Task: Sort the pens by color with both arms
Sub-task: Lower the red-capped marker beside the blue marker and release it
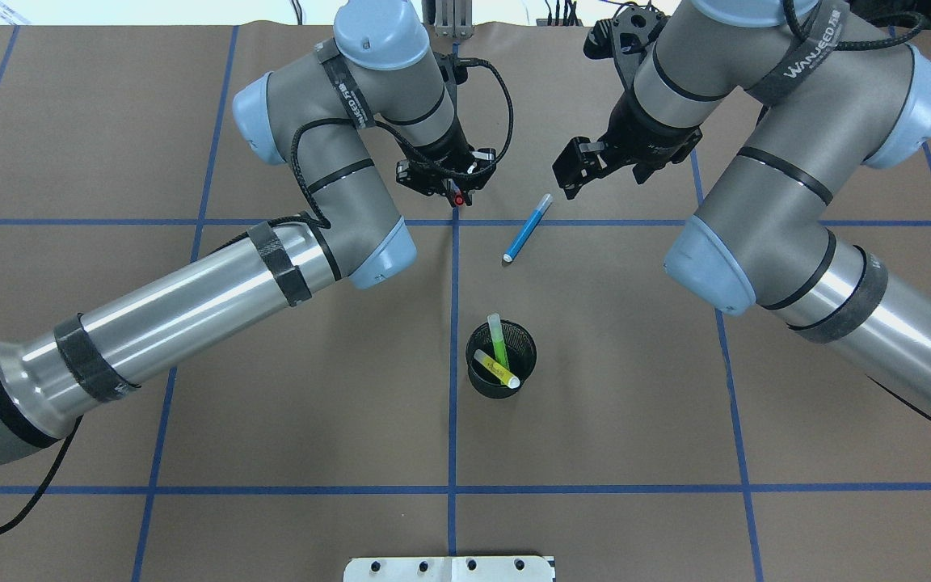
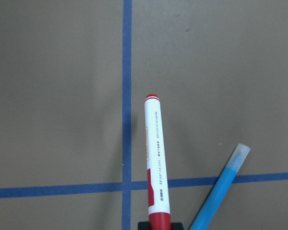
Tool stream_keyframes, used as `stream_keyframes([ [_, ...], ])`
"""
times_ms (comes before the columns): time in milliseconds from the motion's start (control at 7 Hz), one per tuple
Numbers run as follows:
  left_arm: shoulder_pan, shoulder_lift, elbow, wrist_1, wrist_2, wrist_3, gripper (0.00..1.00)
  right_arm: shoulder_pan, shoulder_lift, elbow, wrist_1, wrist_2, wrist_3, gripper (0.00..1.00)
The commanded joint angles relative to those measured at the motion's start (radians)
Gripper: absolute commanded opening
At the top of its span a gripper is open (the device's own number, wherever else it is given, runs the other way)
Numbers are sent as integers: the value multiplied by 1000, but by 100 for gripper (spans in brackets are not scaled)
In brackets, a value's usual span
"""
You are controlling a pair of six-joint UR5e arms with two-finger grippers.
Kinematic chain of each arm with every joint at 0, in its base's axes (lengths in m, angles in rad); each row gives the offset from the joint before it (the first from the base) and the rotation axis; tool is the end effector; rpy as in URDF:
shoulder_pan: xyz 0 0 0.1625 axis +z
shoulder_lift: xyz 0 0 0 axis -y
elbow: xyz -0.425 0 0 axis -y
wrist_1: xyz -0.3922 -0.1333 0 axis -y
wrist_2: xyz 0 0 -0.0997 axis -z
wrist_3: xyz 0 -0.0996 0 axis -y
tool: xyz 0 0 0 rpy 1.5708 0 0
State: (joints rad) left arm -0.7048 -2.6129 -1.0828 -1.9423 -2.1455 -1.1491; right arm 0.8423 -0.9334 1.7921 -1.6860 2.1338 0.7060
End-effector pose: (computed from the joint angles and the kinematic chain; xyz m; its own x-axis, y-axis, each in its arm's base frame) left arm 0.5789 -0.5963 0.1411 0.5051 0.0214 -0.8628 0.0068 0.9996 0.0288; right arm -0.3660 -0.5306 0.2017 0.6151 -0.2772 0.7381 0.1196 0.9581 0.2602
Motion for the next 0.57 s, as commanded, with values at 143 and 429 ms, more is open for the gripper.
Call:
stream_keyframes([
  [143,14,2,3,0,1,42,38,0,-2,1,0,0,6,99],
  [429,11,1,-9,2,-1,46,55,0,-1,1,0,0,7,99],
])
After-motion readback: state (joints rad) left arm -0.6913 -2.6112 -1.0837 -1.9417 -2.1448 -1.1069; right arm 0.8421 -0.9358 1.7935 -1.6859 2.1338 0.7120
